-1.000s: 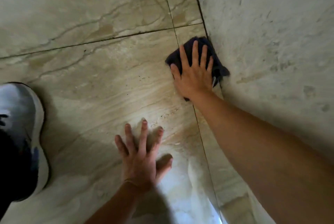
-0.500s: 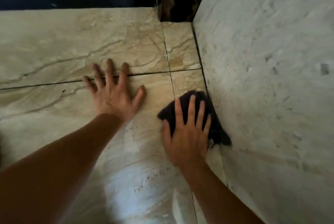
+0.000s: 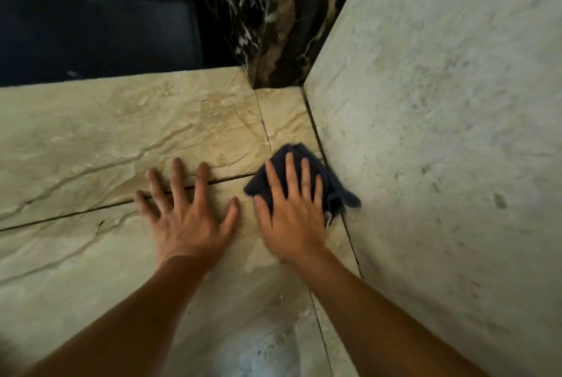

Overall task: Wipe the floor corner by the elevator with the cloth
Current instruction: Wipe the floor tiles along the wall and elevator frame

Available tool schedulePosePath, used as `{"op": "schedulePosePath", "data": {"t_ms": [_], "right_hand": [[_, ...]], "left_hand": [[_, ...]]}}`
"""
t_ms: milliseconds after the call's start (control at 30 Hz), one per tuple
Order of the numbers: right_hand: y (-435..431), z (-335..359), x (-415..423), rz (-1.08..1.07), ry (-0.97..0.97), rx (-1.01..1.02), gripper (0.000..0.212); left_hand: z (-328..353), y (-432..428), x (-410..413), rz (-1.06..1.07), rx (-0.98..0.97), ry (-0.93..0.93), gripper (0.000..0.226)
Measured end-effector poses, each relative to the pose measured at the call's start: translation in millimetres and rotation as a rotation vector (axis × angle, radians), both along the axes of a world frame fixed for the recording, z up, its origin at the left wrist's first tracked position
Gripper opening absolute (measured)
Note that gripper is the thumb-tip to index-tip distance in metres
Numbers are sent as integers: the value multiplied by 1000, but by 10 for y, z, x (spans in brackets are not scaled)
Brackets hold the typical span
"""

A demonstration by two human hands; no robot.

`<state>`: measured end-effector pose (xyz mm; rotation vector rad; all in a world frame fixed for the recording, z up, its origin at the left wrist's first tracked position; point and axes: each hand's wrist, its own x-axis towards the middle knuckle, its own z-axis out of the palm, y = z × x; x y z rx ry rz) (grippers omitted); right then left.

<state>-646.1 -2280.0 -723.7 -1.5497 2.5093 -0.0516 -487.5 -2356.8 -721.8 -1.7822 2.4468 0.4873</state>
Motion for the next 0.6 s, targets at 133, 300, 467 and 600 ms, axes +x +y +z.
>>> {"op": "schedulePosePath", "data": {"t_ms": [133, 300, 467, 600], "right_hand": [[203, 20, 156, -27, -23, 22, 66], [-666, 34, -276, 9, -15, 51, 66], [-1297, -78, -443, -93, 30, 34, 65], [-1309, -60, -475, -70, 31, 60, 66]], "left_hand": [[99, -12, -22, -3, 75, -17, 92], [126, -28, -46, -1, 111, -75, 94], [13, -53, -46, 2, 51, -24, 89], [-4, -58, -48, 0, 26, -2, 87]]}}
